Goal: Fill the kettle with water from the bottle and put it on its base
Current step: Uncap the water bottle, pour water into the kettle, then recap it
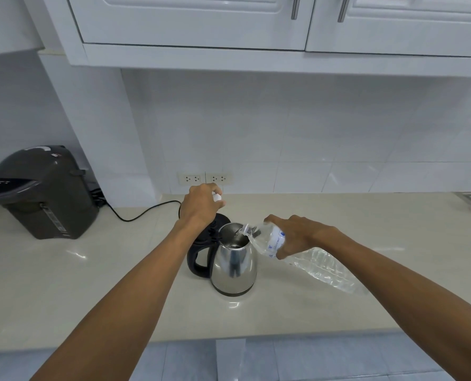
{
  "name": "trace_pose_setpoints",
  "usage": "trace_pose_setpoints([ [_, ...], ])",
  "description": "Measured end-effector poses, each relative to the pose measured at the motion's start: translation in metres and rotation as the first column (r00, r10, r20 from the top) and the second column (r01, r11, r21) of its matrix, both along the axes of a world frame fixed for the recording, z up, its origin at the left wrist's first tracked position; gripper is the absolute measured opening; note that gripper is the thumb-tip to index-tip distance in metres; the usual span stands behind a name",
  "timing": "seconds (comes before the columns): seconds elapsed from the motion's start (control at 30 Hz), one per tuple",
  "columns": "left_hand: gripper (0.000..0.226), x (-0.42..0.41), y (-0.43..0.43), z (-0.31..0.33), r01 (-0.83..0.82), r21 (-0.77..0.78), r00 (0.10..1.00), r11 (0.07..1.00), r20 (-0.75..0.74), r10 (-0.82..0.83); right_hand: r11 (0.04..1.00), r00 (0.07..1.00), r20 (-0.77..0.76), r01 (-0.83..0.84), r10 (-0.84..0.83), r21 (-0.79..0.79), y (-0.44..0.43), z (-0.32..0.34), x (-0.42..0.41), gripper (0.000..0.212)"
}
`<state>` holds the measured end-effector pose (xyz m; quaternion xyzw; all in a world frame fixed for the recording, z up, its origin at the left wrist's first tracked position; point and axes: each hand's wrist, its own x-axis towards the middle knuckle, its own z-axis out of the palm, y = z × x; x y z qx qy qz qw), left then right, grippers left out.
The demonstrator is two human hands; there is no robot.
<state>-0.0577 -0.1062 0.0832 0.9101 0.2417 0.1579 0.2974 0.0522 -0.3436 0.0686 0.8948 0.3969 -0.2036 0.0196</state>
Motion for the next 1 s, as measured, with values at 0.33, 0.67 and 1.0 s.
trace_pose_setpoints([
  [0.33, 0.030, 0.005, -0.005, -0.002, 0.013, -0.013, 1.000, 1.000, -0.001, -0.013, 1.000, 1.000, -0.001, 0.005, -0.005, 0.000, -0.001, -0.003, 0.002, 0.094],
  [0.67, 0.030, 0.014, -0.013, -0.005, 0.066, -0.053, 0.998, 0.996, 0.004, -0.066, 0.995, 0.999, -0.032, 0.016, -0.012, 0.102, -0.002, -0.011, 0.002, 0.091],
  [1.0, 0.023, 0.015, -0.025, -0.002, 0.162, -0.106, 0.987, 0.981, 0.016, -0.161, 0.957, 0.994, -0.089, 0.092, -0.070, 0.274, -0.008, -0.017, 0.001, 0.088],
])
